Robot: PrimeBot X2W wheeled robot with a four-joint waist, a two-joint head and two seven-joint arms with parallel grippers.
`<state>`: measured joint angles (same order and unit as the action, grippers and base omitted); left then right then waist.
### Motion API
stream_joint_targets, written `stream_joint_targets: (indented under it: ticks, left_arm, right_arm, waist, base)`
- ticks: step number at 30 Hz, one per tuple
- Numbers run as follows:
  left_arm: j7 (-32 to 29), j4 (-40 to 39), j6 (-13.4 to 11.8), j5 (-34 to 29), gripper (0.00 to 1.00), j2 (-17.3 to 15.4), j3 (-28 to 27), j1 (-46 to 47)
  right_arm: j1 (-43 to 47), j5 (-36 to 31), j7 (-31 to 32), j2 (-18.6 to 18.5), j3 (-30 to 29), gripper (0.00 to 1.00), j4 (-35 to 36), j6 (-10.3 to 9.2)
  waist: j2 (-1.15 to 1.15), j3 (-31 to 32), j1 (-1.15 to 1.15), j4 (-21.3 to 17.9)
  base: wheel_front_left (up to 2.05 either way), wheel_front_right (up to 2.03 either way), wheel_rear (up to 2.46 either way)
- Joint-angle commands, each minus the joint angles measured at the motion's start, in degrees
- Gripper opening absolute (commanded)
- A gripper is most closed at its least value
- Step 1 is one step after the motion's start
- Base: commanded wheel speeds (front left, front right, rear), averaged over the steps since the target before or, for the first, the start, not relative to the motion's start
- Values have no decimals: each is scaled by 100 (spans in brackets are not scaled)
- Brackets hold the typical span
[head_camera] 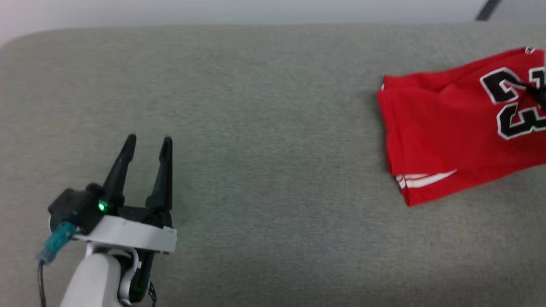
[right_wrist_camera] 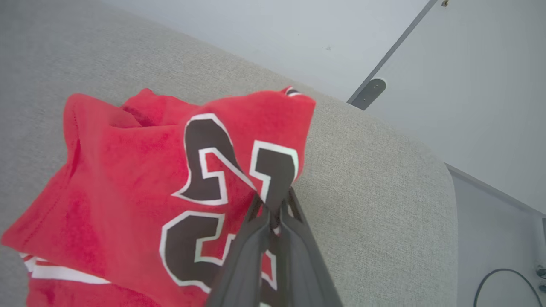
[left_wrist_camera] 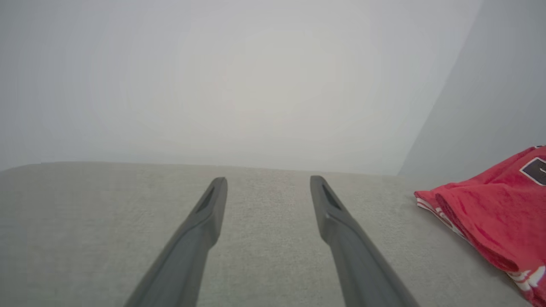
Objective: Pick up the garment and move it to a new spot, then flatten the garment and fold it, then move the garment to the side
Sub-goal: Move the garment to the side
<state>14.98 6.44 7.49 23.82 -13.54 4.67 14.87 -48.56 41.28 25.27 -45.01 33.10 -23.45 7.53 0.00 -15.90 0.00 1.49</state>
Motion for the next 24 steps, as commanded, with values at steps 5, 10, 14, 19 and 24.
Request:
stream_joint_targets:
  ticks: [5,10,14,19,24]
  left_arm:
    - [19,-34,-1,-86,100,-150,132,362]
    - [19,-48,-1,-133,100,-226,264,607]
    - [19,-39,-1,-155,100,-285,360,773]
    - [19,-62,-1,-154,100,-330,410,899]
    - [19,-101,-1,-148,100,-369,495,1020]
  right_arm:
    - [-516,-80,-452,-159,278,0,-282,-8]
    - [-896,-154,-813,-338,495,0,-628,-8]
    - [-1146,-249,-1067,-488,653,0,-918,-8]
    - [-1352,-384,-1286,-613,814,0,-1224,-8]
    - [-1623,-604,-1537,-745,983,0,-1665,-8]
  waist:
    - [0,-697,0,-707]
    - [0,-941,0,-890]
    - [0,-1103,0,-972]
    - [0,-1261,0,-1011]
    - [0,-1446,0,-988]
  base:
    - [0,0,0]
    - [0,0,0]
    - [0,0,0]
    - [0,0,0]
    - [0,0,0]
